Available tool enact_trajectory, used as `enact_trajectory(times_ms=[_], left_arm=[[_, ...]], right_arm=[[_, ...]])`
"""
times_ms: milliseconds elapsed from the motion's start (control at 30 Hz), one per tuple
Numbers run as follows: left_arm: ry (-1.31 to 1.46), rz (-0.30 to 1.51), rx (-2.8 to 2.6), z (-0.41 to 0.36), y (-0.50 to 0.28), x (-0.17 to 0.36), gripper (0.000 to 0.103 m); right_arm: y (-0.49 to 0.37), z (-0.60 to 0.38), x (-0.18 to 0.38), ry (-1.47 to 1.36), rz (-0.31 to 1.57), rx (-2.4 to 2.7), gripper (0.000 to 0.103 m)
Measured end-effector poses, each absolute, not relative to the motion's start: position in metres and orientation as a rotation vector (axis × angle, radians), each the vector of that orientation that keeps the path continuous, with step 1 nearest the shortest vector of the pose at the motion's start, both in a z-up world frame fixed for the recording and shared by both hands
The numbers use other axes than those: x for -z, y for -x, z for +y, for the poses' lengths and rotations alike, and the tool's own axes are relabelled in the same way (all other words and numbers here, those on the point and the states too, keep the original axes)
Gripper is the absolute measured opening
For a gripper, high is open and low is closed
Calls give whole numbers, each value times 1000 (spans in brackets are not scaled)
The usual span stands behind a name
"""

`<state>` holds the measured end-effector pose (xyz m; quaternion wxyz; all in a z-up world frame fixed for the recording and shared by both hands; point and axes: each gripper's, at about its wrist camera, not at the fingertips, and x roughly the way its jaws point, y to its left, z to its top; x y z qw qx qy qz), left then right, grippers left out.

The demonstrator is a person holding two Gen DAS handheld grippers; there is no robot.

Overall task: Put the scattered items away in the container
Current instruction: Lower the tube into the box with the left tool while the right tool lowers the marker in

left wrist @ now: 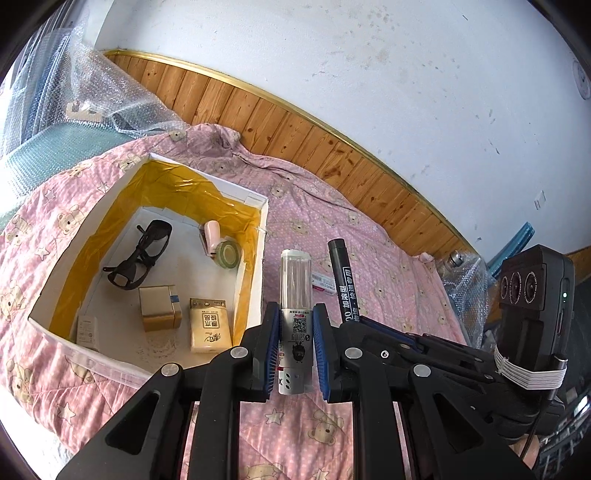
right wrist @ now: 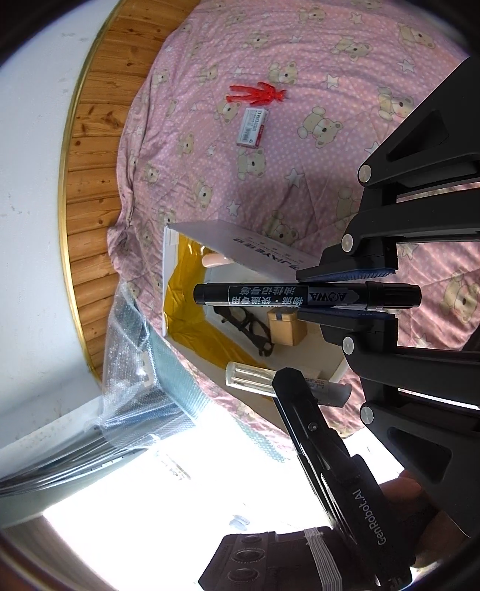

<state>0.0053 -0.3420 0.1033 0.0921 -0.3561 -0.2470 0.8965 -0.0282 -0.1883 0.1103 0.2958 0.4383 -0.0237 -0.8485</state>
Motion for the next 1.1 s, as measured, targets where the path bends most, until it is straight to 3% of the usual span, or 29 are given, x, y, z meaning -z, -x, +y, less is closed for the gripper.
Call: enact_trajectory(times_ms=[1100], left_arm=[[1127, -860, -2737, -420, 46, -90, 19]], right_arm=[[90, -272, -107, -1181, -1, 2152, 14]])
